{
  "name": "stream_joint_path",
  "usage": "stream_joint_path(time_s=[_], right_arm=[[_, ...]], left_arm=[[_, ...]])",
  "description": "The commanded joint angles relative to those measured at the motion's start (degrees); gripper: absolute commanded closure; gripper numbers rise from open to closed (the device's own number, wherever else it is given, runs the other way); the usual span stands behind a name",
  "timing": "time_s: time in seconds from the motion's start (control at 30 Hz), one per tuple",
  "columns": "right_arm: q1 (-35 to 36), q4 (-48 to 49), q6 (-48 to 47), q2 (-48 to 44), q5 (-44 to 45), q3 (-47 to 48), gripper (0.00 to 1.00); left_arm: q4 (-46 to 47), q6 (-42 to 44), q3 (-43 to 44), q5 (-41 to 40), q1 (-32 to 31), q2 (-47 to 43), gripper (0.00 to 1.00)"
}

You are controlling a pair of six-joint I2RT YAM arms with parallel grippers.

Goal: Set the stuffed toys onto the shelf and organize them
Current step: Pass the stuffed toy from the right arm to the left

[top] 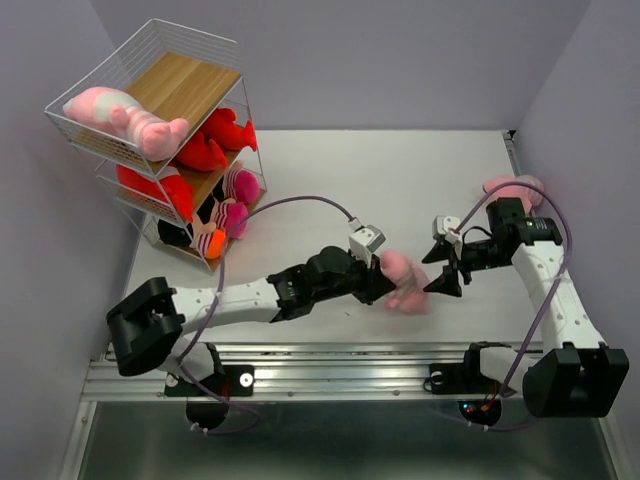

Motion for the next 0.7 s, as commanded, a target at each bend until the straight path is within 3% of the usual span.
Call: stream_joint_path(time_s=[0.0,0.07,0.17,0.27,0.3,0.33,0.4,0.47,0.57,0.67], right_arm=[[0.4,-4.0,4.3,1.8,-6.3,8.1,0.25],[0.4,-4.0,6.0,2.0,-7.0,8.9,0.24],[0.4,-1.5,9.5,2.0,-8.1,8.5,0.22],[0.4,9.2,25.8,1.6,-9.1,7.2,0.23],[0.4,13.3,37.7,1.3,-9.2,6.7,0.23],[0.4,21.7,43.8,0.6,-8.6,5.6,0.22],[0.4,28.3,58.9,0.6,-7.5,5.1,0.20],[0.4,29.0,60.8,2.7,-8.6,6.7,0.20],[1.1,28.0,60.8,5.2,-9.9,8.5,0.20],[1.1,28.9,61.7,6.3,-9.8,8.2,0.17]], left_arm=[[-5.9,15.6,-0.4,-8.7,0.0,-10.3,1.00],[-10.3,20.1,-0.8,-13.6,0.0,-14.2,1.00],[-9.6,24.7,-4.2,-16.5,-0.1,-20.0,1.00],[-6.5,26.3,-8.0,-22.3,-0.2,-23.7,1.00],[-5.5,26.9,-8.9,-23.5,-0.4,-25.3,1.00],[-4.0,27.1,-9.8,-26.2,-0.8,-25.8,1.00],[-2.8,27.7,-10.2,-28.7,-1.3,-26.4,1.00],[-0.8,27.9,-9.9,-30.6,-2.5,-26.1,1.00],[0.1,20.5,-8.1,-34.9,-2.8,-25.2,1.00],[1.3,17.3,-6.4,-32.9,-2.8,-24.1,1.00]])
